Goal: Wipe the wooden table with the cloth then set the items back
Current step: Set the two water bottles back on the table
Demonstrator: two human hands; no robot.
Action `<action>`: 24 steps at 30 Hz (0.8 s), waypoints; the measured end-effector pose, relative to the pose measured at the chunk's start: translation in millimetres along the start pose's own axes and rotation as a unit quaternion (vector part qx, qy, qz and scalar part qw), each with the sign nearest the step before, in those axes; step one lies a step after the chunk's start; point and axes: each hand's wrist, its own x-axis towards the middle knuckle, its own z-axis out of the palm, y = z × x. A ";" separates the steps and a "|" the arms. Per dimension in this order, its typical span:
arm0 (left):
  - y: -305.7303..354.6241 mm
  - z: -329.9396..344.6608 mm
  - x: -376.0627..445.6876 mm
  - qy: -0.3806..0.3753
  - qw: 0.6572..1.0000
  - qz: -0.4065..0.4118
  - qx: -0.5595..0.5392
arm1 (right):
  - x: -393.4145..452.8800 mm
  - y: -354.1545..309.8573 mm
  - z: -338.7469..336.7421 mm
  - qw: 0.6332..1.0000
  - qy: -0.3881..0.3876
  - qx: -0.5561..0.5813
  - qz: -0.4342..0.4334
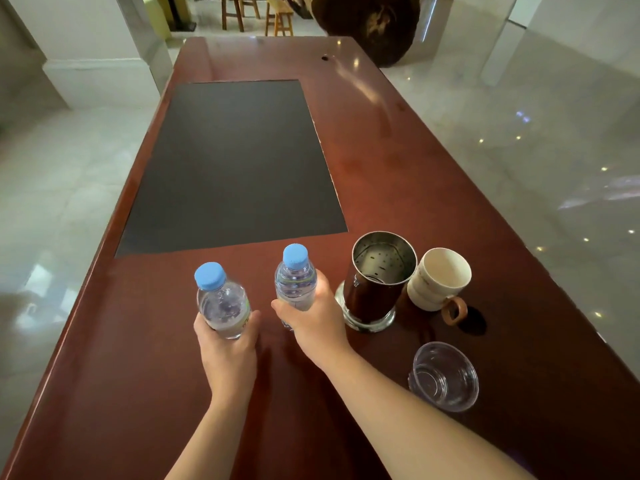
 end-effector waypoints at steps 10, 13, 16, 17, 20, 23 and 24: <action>-3.0 0.3 2.8 0.010 1.000 -0.021 0.013 | -0.2 1.0 -0.5 1.000 -0.002 -0.004 0.007; -0.5 -2.9 2.2 -0.002 0.999 -0.009 0.033 | -0.3 -0.6 -1.6 1.000 -0.009 -0.007 0.018; 1.5 -10.2 0.4 -0.023 0.998 0.009 0.058 | -0.6 -5.8 -0.9 0.999 -0.012 -0.019 0.041; 2.3 -13.4 -0.8 -0.027 0.997 0.016 0.063 | -0.4 -8.0 -0.9 0.999 -0.013 -0.023 0.048; 5.1 -22.1 -6.2 -0.034 0.996 0.031 0.077 | -1.2 -13.7 -3.1 0.997 -0.021 -0.045 0.053; 9.0 -29.0 -13.5 -0.037 0.994 0.037 0.091 | -6.7 -18.1 -8.2 0.996 -0.024 -0.064 0.055; 10.1 -31.3 -16.0 -0.037 0.994 0.039 0.097 | -10.3 -19.3 -10.1 0.996 -0.021 -0.068 0.058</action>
